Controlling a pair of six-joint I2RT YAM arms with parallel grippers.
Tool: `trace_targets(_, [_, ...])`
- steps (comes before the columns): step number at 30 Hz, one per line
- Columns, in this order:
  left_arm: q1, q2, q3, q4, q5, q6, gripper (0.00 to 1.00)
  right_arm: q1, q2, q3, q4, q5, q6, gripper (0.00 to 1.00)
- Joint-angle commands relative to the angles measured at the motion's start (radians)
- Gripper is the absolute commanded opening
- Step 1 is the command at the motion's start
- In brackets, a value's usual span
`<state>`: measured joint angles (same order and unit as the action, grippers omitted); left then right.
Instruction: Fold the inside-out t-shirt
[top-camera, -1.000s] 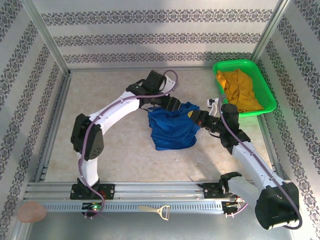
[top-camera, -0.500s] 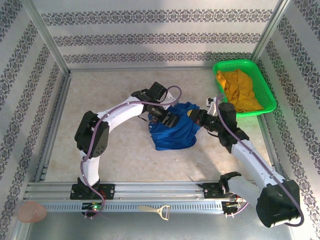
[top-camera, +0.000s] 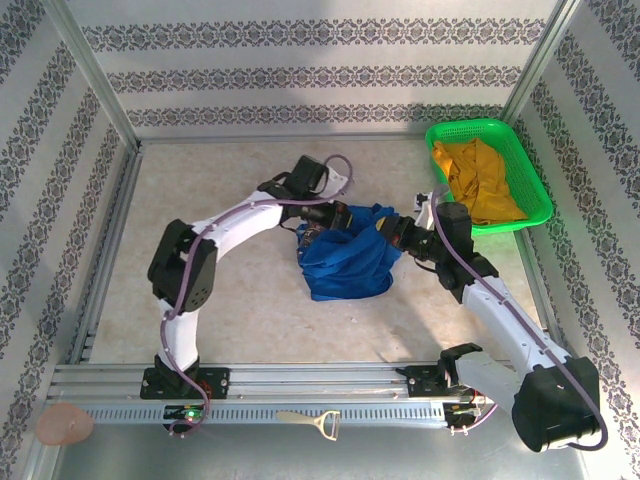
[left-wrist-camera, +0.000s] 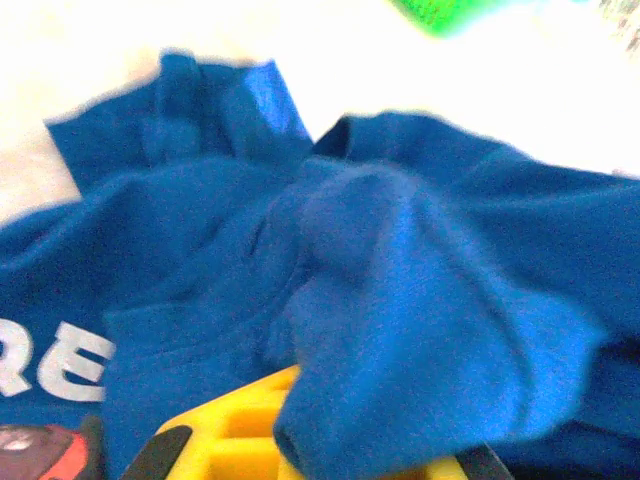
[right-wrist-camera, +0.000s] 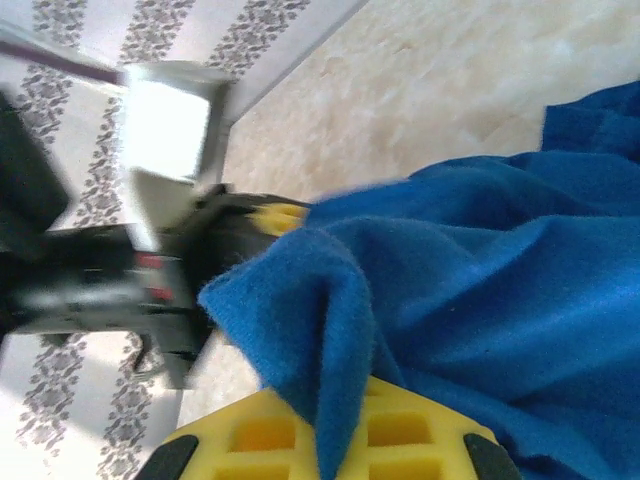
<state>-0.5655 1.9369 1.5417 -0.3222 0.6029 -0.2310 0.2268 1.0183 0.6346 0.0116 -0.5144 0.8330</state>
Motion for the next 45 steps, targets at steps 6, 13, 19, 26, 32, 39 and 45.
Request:
trace_targets(6, [0.105,-0.162,-0.149,0.618,0.323,-0.539,0.0,-0.015,0.125,-0.031,0.056,0.135,0.006,0.16])
trace_targets(13, [0.105,-0.134,-0.163,0.83,0.358,-0.757,0.0,-0.032,0.148,0.098,-0.09,0.106,-0.058,0.65])
trace_targets(19, [0.103,-0.152,-0.143,0.703,0.297,-0.67,0.0,-0.01,-0.014,0.194,-0.341,0.182,-0.18,0.75])
trace_targets(26, [0.099,-0.144,-0.125,0.684,0.279,-0.662,0.0,0.086,0.145,0.372,-0.376,0.269,-0.298,0.83])
trace_targets(32, [0.095,-0.142,-0.103,0.655,0.285,-0.646,0.0,0.152,0.333,0.497,-0.375,0.301,-0.385,0.85])
trace_targets(39, [0.095,-0.126,-0.079,0.668,0.3,-0.667,0.0,0.171,0.461,0.493,-0.33,0.302,-0.399,0.7])
trace_targets(45, [0.1,-0.121,-0.078,0.62,0.27,-0.655,0.0,0.097,0.42,0.484,-0.313,0.199,-0.368,0.0])
